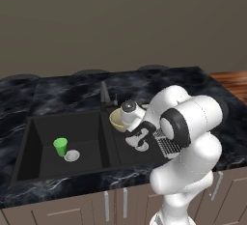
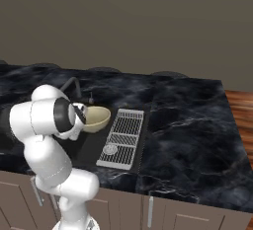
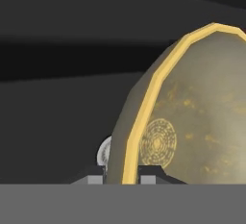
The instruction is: Place the cup in the left basin and the bowl in the right basin of the sink.
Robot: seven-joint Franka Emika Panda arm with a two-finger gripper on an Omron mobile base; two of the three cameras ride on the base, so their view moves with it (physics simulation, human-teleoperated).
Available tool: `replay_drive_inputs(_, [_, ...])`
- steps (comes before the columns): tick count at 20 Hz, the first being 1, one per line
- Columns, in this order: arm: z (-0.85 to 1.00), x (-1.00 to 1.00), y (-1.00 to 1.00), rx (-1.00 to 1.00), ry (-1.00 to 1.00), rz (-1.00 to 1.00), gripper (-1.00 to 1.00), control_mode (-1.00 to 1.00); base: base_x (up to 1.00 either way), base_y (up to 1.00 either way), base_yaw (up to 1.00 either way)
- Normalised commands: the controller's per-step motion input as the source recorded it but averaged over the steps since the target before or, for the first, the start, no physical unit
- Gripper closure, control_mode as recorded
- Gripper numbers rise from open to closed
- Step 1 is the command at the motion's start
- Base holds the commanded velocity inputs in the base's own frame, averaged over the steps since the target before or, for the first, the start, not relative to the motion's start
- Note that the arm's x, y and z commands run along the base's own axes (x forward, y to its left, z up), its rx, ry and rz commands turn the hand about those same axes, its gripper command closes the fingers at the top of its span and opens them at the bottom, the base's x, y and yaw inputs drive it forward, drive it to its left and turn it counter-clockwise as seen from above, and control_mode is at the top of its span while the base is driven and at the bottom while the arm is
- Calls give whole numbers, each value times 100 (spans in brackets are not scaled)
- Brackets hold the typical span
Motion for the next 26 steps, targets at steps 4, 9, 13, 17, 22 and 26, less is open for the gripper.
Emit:
replay_drive_inputs(4, [-40, 17, -17, 9, -5, 0, 100, -100, 0, 0, 0])
replay_drive_inputs(9, [-43, 10, -4, 2, -4, 1, 100, -100, 0, 0, 0])
replay_drive_inputs(13, [-25, 9, 17, 0, -2, 3, 100, -100, 0, 0, 0])
replay_drive_inputs(17, [-12, 0, 23, 0, 0, 1, 100, -100, 0, 0, 0])
replay_drive_inputs(22, [-21, 1, 4, 0, 1, 0, 100, -100, 0, 0, 0])
replay_drive_inputs(26, [-21, 0, 0, 0, 4, 0, 100, -100, 0, 0, 0])
